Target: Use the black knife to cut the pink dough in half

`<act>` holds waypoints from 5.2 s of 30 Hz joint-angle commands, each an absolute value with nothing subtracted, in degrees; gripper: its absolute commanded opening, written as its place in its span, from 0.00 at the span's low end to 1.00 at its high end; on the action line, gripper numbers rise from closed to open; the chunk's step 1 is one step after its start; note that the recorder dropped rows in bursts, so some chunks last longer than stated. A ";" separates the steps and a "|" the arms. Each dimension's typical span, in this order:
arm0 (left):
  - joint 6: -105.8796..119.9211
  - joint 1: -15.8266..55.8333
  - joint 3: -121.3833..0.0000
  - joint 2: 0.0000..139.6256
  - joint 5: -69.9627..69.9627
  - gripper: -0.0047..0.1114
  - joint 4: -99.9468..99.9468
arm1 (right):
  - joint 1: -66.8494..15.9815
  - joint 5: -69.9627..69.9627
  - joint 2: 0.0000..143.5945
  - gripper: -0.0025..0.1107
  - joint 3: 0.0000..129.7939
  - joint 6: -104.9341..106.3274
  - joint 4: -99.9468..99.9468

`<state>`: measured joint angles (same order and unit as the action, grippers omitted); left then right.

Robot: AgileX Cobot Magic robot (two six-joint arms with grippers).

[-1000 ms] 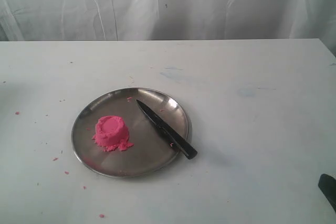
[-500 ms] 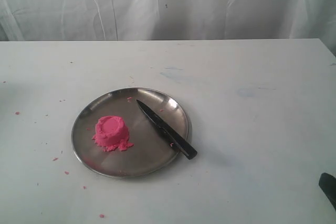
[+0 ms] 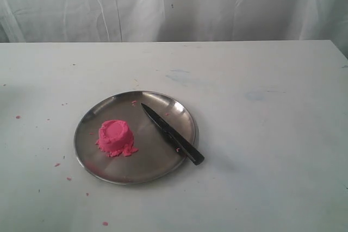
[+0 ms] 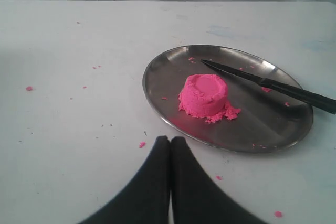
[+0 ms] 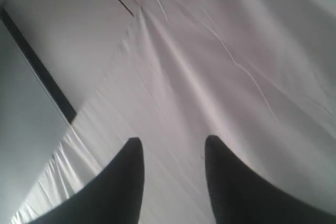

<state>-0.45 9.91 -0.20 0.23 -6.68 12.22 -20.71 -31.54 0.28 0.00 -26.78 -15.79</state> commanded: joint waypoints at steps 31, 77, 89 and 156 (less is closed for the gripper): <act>-0.32 9.84 0.00 0.00 -6.14 0.04 12.31 | -20.58 -48.81 0.00 0.16 0.00 -46.37 -7.12; -0.32 9.84 0.00 0.00 -6.14 0.04 12.31 | -14.03 55.87 103.10 0.45 71.27 51.67 -49.71; -0.32 9.84 0.00 0.00 -6.14 0.04 12.31 | -14.27 64.27 122.23 0.45 87.39 53.79 -49.27; -0.32 9.84 0.00 0.00 -6.14 0.04 12.31 | -21.32 61.12 120.54 0.02 92.13 36.25 -33.29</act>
<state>-0.45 9.91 -0.20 0.23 -6.68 12.22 -21.20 61.22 124.46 91.53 38.05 -36.30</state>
